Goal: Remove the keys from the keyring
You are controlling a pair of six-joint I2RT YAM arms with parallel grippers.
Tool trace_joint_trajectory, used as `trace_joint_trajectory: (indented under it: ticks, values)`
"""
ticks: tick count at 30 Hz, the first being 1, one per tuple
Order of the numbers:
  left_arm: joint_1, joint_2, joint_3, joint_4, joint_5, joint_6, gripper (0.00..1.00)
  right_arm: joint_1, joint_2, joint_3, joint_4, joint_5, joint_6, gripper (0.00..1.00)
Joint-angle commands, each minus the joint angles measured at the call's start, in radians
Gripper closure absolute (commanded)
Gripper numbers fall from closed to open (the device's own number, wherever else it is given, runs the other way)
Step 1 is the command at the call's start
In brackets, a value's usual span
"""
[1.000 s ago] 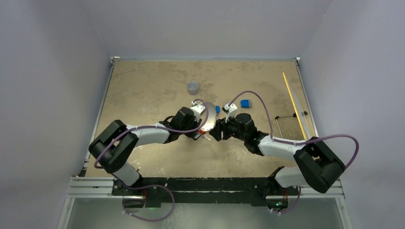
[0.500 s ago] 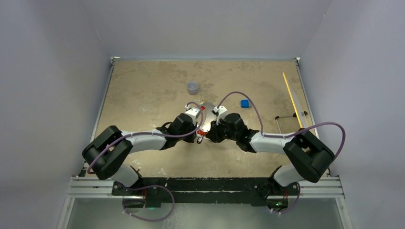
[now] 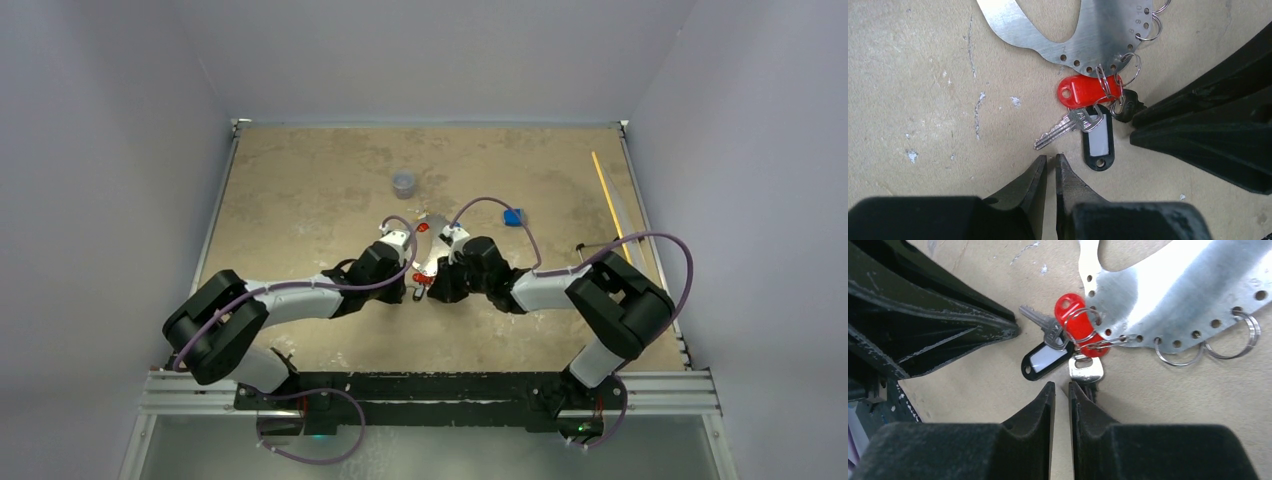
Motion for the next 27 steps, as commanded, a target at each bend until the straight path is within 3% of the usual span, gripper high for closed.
trace_joint_trajectory:
  ticks: [1,5,9,12,20,27]
  values:
    - [-0.005,-0.007,-0.025,-0.095,0.035,-0.041,0.90,-0.050,-0.014,0.003,-0.005,-0.027,0.017,0.81]
    - [-0.006,-0.061,-0.003,-0.125,0.049,-0.053,0.87,-0.061,-0.062,0.001,-0.038,-0.056,-0.014,0.81]
    - [-0.007,-0.096,0.047,-0.159,0.054,-0.045,0.68,-0.060,-0.088,0.016,-0.029,-0.082,-0.008,0.81]
    - [-0.007,-0.086,0.089,-0.151,0.056,-0.033,0.62,-0.061,-0.070,0.032,0.000,-0.100,0.005,0.81]
    - [-0.006,0.060,0.202,-0.102,0.039,0.025,0.68,-0.062,0.002,0.042,0.056,-0.082,0.037,0.81]
    - [-0.006,0.125,0.182,-0.095,0.016,0.018,0.76,-0.101,0.020,-0.010,0.075,-0.056,0.059,0.81]
